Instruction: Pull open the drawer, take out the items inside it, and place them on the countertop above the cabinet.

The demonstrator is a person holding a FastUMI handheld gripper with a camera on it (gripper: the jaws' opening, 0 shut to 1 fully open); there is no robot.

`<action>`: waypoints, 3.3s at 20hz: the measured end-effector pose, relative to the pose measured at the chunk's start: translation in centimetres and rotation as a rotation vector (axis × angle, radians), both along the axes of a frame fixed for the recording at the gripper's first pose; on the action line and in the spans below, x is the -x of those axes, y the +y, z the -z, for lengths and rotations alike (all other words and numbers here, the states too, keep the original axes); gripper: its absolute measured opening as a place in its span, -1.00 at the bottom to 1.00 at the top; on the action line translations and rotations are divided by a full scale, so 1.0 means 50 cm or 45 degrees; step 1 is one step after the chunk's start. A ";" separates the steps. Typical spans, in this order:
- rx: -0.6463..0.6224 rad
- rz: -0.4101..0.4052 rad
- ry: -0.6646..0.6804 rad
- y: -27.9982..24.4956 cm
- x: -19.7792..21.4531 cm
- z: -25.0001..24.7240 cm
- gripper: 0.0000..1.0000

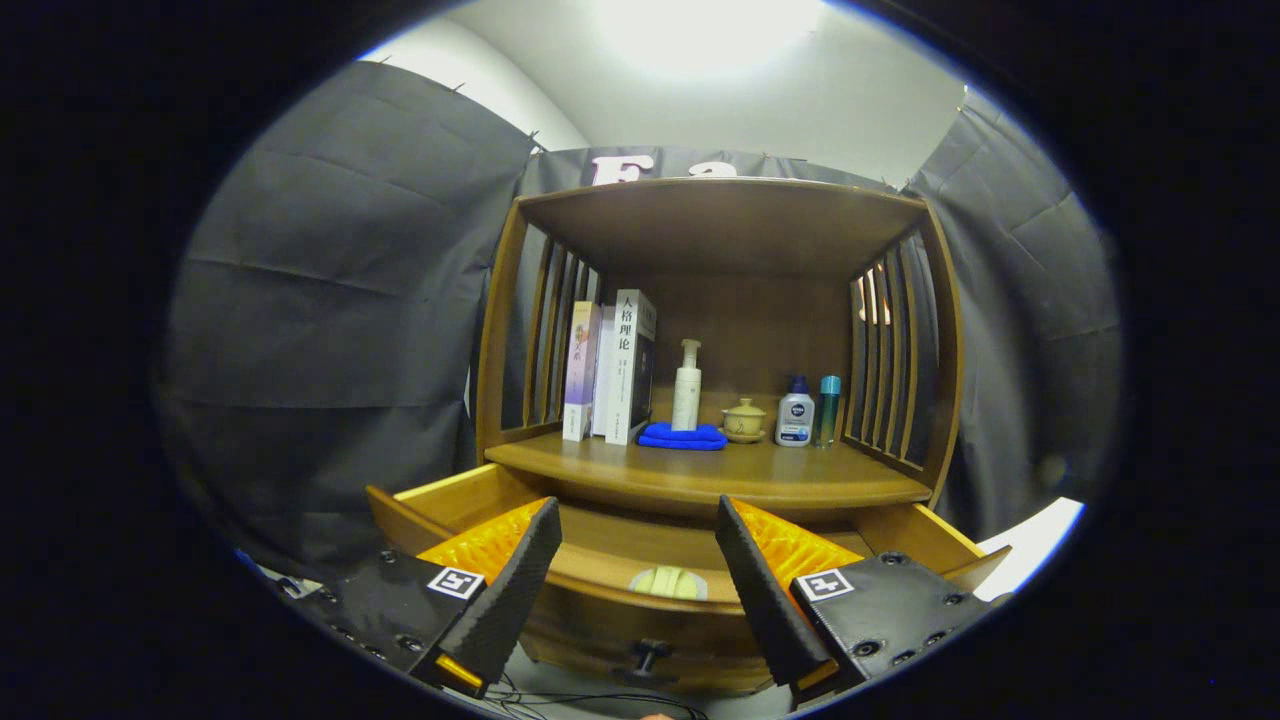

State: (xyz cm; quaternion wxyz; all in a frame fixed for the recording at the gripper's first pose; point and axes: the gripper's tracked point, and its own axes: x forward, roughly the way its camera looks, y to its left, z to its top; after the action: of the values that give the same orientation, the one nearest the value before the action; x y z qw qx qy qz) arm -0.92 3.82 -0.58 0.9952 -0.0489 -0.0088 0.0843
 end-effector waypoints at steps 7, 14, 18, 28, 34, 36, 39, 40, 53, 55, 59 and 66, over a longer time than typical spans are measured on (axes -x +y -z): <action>-0.084 -0.069 0.369 0.004 -0.129 0.012 0.95; 0.106 -0.001 0.708 -0.042 -0.198 0.142 0.96; 0.056 0.011 0.858 -0.046 -0.206 0.193 0.96; -0.088 -0.006 1.135 -0.023 -0.189 0.271 0.19; -0.052 -0.018 1.135 -0.024 -0.174 0.282 -0.50; -0.022 0.010 1.078 -0.037 -0.181 0.268 -0.61; -0.004 -0.014 0.967 -0.031 -0.183 0.245 -0.72; -0.013 -0.030 0.942 -0.025 -0.181 0.237 -0.72; 0.032 -0.049 0.409 0.000 -0.170 0.004 -0.72; 0.017 -0.038 0.387 -0.003 -0.190 -0.028 -0.72; -0.087 -0.016 0.408 -0.006 -0.246 -0.068 -0.72; -0.222 0.071 0.475 -0.022 -0.385 -0.079 -0.72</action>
State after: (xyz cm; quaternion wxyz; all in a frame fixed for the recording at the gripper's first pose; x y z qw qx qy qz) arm 18.32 2.72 3.37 0.9820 0.0535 0.1698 0.0632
